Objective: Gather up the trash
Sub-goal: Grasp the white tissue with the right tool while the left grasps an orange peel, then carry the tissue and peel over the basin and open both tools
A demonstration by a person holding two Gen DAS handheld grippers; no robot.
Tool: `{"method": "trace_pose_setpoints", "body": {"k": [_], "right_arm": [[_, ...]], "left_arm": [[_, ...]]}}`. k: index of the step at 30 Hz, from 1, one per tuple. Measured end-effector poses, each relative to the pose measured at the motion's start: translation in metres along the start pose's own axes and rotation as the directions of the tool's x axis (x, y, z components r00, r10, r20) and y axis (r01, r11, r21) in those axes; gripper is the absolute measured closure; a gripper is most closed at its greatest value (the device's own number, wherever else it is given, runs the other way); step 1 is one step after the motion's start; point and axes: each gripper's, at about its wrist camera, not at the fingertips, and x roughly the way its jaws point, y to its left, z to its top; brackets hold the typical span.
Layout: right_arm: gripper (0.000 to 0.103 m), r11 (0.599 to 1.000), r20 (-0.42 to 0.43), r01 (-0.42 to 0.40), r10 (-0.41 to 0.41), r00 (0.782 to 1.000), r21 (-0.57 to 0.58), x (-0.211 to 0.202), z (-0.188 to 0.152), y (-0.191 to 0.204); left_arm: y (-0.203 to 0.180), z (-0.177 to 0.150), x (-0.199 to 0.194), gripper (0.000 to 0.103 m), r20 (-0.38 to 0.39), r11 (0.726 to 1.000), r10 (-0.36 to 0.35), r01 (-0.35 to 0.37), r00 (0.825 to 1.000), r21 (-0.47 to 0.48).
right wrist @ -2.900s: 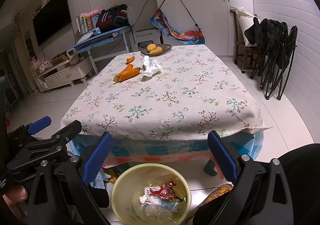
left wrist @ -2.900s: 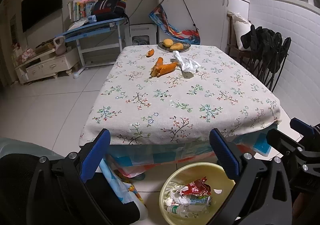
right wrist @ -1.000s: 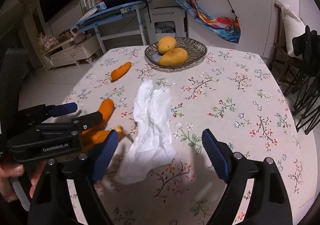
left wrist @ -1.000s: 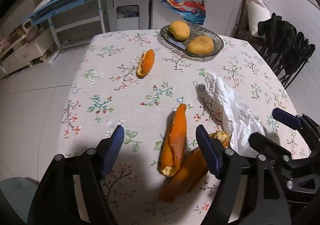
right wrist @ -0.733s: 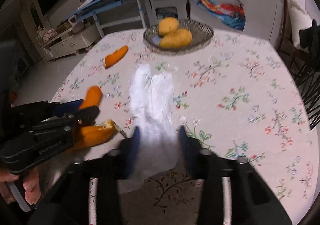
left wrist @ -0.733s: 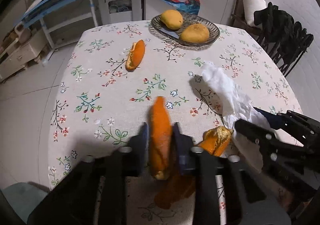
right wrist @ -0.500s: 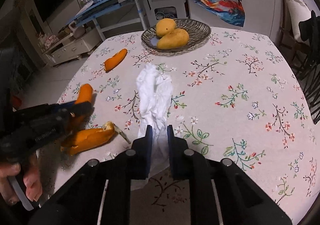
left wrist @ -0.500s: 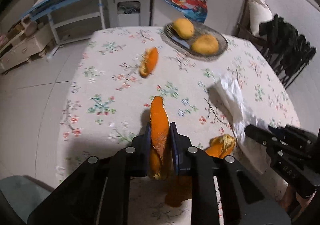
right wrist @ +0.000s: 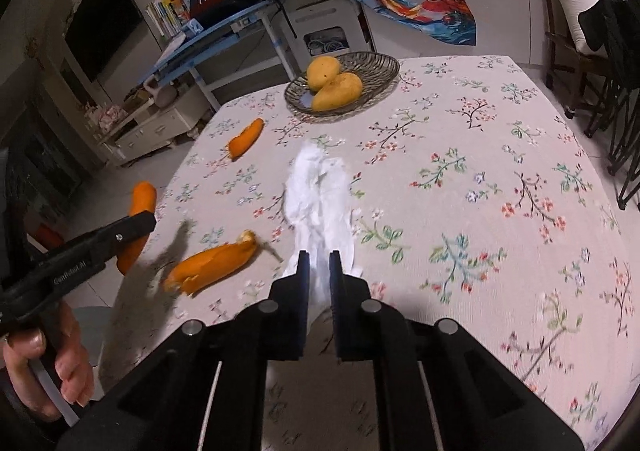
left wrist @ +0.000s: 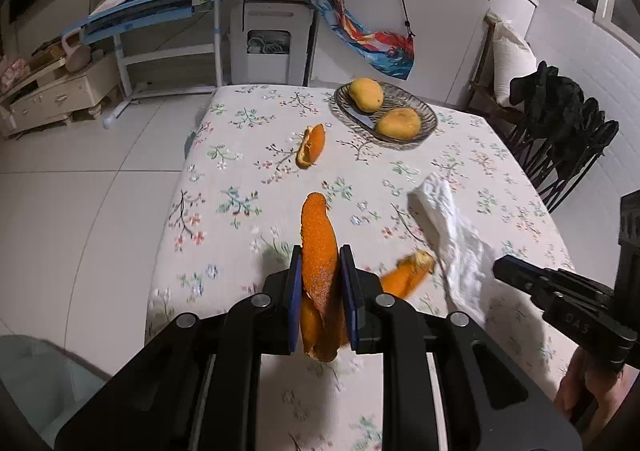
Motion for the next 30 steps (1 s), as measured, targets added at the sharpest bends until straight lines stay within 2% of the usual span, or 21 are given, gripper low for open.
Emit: {"method": "trace_pose_setpoints", "body": {"k": [1, 3, 4, 9, 10, 12, 14, 18, 24, 30], "right_arm": [[0.092, 1.0, 0.002, 0.009, -0.009, 1.0, -0.007, 0.0, 0.0, 0.002], [0.065, 0.999, 0.027, 0.034, -0.034, 0.999, -0.021, 0.0, 0.005, 0.004], [0.059, 0.999, 0.036, 0.037, -0.036, 0.999, -0.013, 0.002, 0.008, 0.003], [0.059, 0.996, 0.008, 0.089, -0.088, 0.996, -0.023, 0.028, 0.012, 0.005], [0.059, 0.993, -0.006, 0.11, -0.111, 0.994, -0.047, 0.037, 0.011, 0.006], [0.089, 0.987, -0.019, 0.129, -0.132, 0.991, -0.101, 0.043, 0.005, 0.01], [0.097, 0.983, -0.018, 0.121, -0.124, 0.992, -0.135, 0.038, 0.002, 0.014], [0.098, 0.987, 0.013, 0.089, -0.088, 0.996, -0.134, 0.014, -0.004, 0.016], [0.098, 0.997, 0.096, 0.032, -0.025, 0.995, -0.071, -0.041, -0.017, 0.016], [0.098, 0.998, 0.116, -0.03, 0.035, 0.993, -0.048, -0.081, -0.06, 0.025]], "left_arm": [[0.0, -0.003, -0.005, 0.086, 0.0, 1.0, -0.008, 0.008, 1.0, -0.01], [0.001, -0.009, -0.014, 0.085, 0.004, 0.999, -0.021, 0.021, 1.0, -0.027], [0.002, -0.012, -0.019, 0.085, 0.007, 0.999, -0.024, 0.025, 1.0, -0.034], [0.006, -0.03, -0.032, 0.085, 0.005, 0.999, -0.021, 0.021, 1.0, -0.05], [0.006, -0.033, -0.034, 0.085, 0.002, 0.998, -0.019, 0.019, 1.0, -0.053], [0.008, -0.039, -0.035, 0.085, -0.007, 0.998, -0.02, 0.019, 1.0, -0.065], [0.006, -0.043, -0.037, 0.085, -0.011, 0.997, -0.022, 0.022, 1.0, -0.071], [-0.002, -0.052, -0.045, 0.085, 0.002, 0.998, -0.023, 0.023, 1.0, -0.052], [-0.011, -0.069, -0.06, 0.085, 0.03, 0.999, -0.035, 0.036, 0.999, -0.034], [-0.019, -0.09, -0.081, 0.085, 0.069, 0.998, -0.053, 0.055, 0.996, -0.029]]}}
